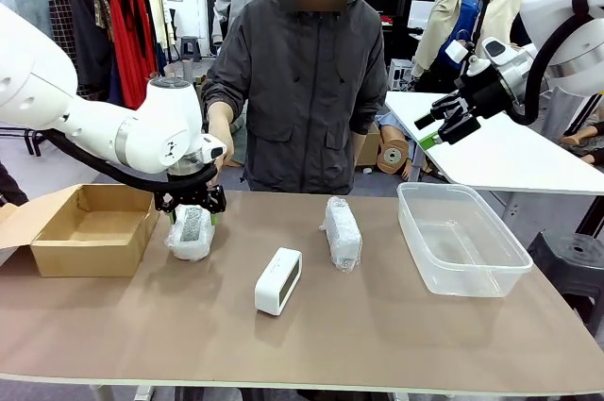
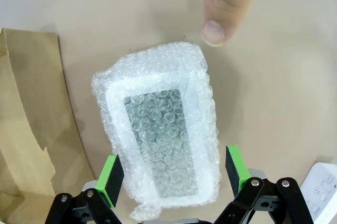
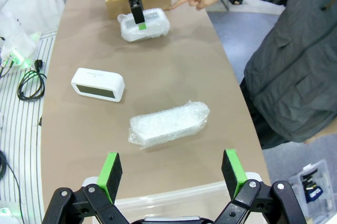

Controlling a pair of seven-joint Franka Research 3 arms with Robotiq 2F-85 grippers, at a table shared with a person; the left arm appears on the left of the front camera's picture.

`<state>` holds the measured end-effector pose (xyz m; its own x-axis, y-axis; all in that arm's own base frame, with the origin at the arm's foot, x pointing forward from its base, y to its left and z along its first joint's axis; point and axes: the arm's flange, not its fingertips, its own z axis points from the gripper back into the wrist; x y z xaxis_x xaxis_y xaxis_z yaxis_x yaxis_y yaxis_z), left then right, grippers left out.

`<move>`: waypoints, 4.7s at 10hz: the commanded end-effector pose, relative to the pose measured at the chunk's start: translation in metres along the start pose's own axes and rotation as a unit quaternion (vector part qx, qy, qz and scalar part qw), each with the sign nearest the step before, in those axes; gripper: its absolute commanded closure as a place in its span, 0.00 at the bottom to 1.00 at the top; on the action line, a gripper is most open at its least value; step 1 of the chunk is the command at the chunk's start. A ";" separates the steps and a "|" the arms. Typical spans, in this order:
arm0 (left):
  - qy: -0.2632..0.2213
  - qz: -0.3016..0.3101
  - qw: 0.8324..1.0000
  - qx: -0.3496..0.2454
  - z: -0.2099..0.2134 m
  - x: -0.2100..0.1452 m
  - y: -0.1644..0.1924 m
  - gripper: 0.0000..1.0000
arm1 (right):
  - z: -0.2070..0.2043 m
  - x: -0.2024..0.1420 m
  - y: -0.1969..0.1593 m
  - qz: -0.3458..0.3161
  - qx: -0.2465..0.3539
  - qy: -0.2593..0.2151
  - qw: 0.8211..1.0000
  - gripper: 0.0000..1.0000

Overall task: Separate and place wrapped and unwrapped clocks.
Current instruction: Pick up the Digital clock indicated by the person, then if the picked Digital clock is wrapped, place it in the Package Box ; if not, place it in the Organizing box.

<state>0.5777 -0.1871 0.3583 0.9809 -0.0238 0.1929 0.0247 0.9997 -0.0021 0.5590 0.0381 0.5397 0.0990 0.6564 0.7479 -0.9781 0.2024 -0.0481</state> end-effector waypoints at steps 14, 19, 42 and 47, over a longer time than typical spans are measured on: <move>0.011 -0.001 0.997 0.075 -0.034 0.002 0.002 0.39 | 0.001 0.001 -0.001 0.002 -0.002 0.000 1.000 0.00; 0.008 -0.012 0.997 0.077 -0.011 -0.004 0.002 1.00 | 0.001 0.001 -0.001 0.002 -0.002 0.000 1.000 0.00; -0.106 -0.156 0.980 0.057 0.284 -0.017 0.008 1.00 | 0.001 0.001 -0.001 0.002 -0.002 0.000 1.000 0.00; -0.106 -0.156 0.980 0.057 0.284 -0.017 0.008 1.00 | 0.001 0.001 -0.001 0.002 -0.002 0.000 1.000 0.00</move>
<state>0.5090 -0.1786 0.6319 0.8695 -0.3436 0.3547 0.2890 0.9365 0.1986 0.5590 0.0381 0.5395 0.0992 0.6564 0.7479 -0.9781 0.2024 -0.0478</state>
